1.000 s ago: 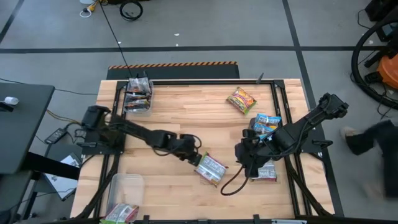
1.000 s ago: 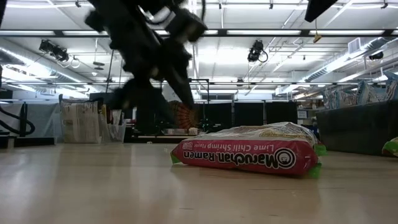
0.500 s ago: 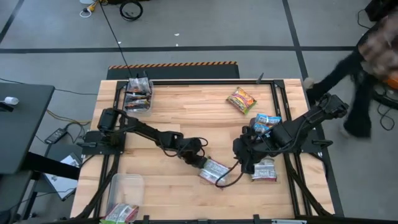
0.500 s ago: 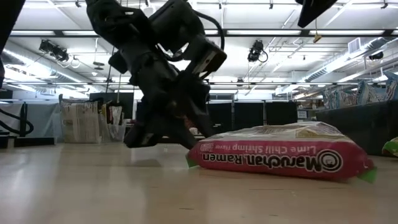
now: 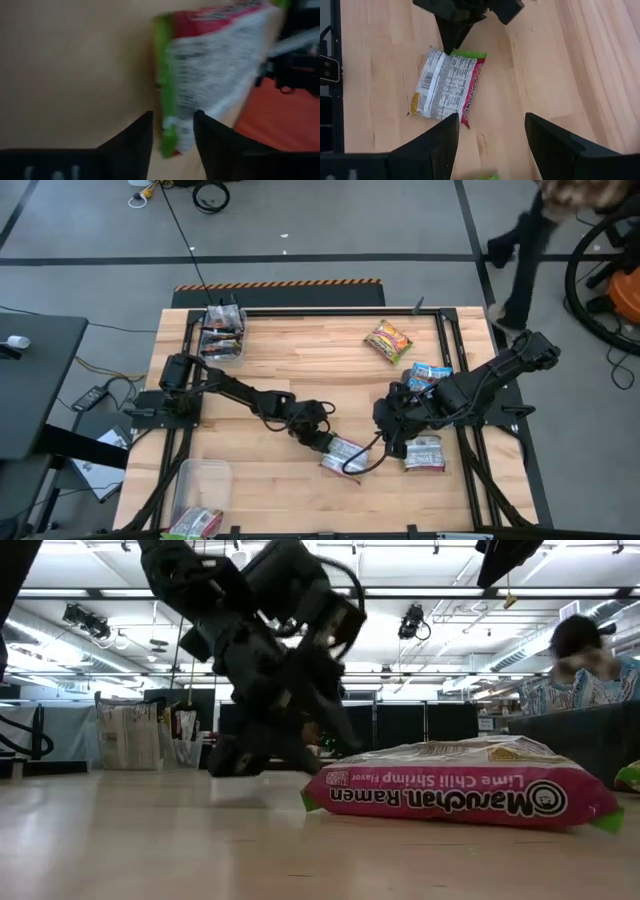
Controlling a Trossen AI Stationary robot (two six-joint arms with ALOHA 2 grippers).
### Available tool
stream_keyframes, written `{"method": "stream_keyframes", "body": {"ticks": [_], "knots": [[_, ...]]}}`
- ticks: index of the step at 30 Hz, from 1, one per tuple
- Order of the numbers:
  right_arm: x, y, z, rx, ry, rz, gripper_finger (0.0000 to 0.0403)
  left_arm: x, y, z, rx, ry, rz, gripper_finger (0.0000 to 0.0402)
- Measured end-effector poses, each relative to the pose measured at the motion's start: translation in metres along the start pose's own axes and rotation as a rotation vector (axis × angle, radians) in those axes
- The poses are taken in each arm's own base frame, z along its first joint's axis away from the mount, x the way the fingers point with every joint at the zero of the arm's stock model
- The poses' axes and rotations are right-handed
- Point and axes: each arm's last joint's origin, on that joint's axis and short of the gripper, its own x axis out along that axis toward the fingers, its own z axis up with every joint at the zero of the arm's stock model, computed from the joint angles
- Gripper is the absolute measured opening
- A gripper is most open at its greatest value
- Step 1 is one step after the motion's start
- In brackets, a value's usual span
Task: Sort Maruchan noodles
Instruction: Put the green noodle pack into the bottom transparent bin
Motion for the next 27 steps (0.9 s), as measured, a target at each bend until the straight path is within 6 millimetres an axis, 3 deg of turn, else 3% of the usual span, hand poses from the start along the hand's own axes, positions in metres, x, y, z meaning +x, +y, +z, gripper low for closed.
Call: {"method": "stream_keyframes", "body": {"ticks": [7,17,21,27], "knots": [[0.0,0.0,0.0,0.0,0.001,0.004,0.0232,0.001,-0.003,0.0,-0.018,-0.011,-0.028,0.0218],[0.001,-0.003,0.003,0.002,0.004,0.009,0.0232,0.024,-0.001,-0.007,-0.079,-0.088,-0.076,0.0226],[0.002,-0.003,0.003,-0.007,0.007,0.012,0.0232,0.024,-0.002,-0.008,-0.058,-0.136,-0.073,0.0205],[0.002,-0.005,0.004,-0.051,0.0,0.004,0.0232,0.025,-0.002,-0.008,-0.042,-0.158,-0.073,0.011]]}}
